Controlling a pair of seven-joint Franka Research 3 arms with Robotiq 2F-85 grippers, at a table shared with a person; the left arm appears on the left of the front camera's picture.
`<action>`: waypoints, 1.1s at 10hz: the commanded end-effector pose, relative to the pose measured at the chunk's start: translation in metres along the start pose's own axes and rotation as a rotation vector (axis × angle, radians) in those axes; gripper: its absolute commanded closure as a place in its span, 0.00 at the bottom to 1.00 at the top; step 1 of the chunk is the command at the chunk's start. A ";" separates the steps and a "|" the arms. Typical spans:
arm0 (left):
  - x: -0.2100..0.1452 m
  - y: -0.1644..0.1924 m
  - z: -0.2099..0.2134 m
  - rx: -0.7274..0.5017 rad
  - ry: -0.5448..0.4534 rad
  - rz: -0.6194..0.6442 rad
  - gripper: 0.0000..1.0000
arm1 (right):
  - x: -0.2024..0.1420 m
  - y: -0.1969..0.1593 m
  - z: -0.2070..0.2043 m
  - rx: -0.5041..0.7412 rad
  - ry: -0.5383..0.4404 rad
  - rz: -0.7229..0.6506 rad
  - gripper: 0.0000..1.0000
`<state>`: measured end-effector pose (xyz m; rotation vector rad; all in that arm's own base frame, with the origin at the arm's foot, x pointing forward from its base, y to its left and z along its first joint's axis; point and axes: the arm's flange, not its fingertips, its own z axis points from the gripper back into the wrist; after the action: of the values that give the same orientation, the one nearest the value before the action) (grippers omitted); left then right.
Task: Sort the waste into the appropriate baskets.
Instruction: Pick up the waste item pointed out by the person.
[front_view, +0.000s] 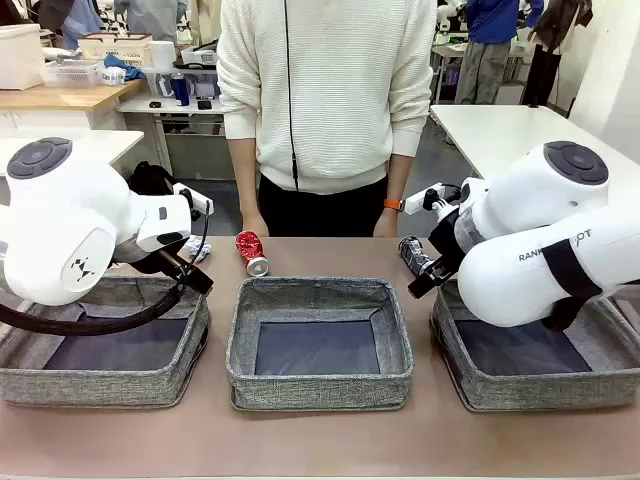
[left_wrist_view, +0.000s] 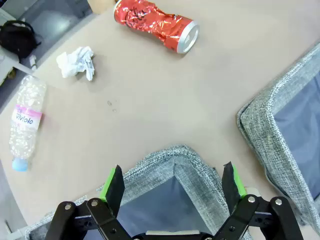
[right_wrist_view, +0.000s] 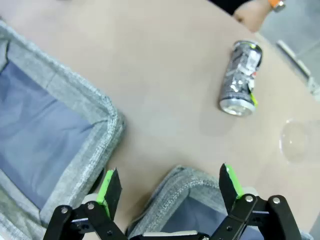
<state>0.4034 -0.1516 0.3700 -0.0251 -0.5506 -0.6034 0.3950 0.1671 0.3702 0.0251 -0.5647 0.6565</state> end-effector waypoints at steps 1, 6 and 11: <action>0.000 0.000 0.000 0.000 0.000 0.000 0.00 | 0.000 0.000 0.000 0.000 -0.001 0.000 0.00; 0.000 0.000 0.000 0.000 0.000 0.000 0.00 | 0.000 0.000 0.000 0.000 -0.001 0.000 0.00; 0.000 0.000 0.000 0.000 0.000 0.000 0.00 | 0.000 0.000 0.000 0.000 -0.001 0.000 0.00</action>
<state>0.4034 -0.1516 0.3700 -0.0253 -0.5505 -0.6029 0.3950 0.1671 0.3701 0.0246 -0.5643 0.6571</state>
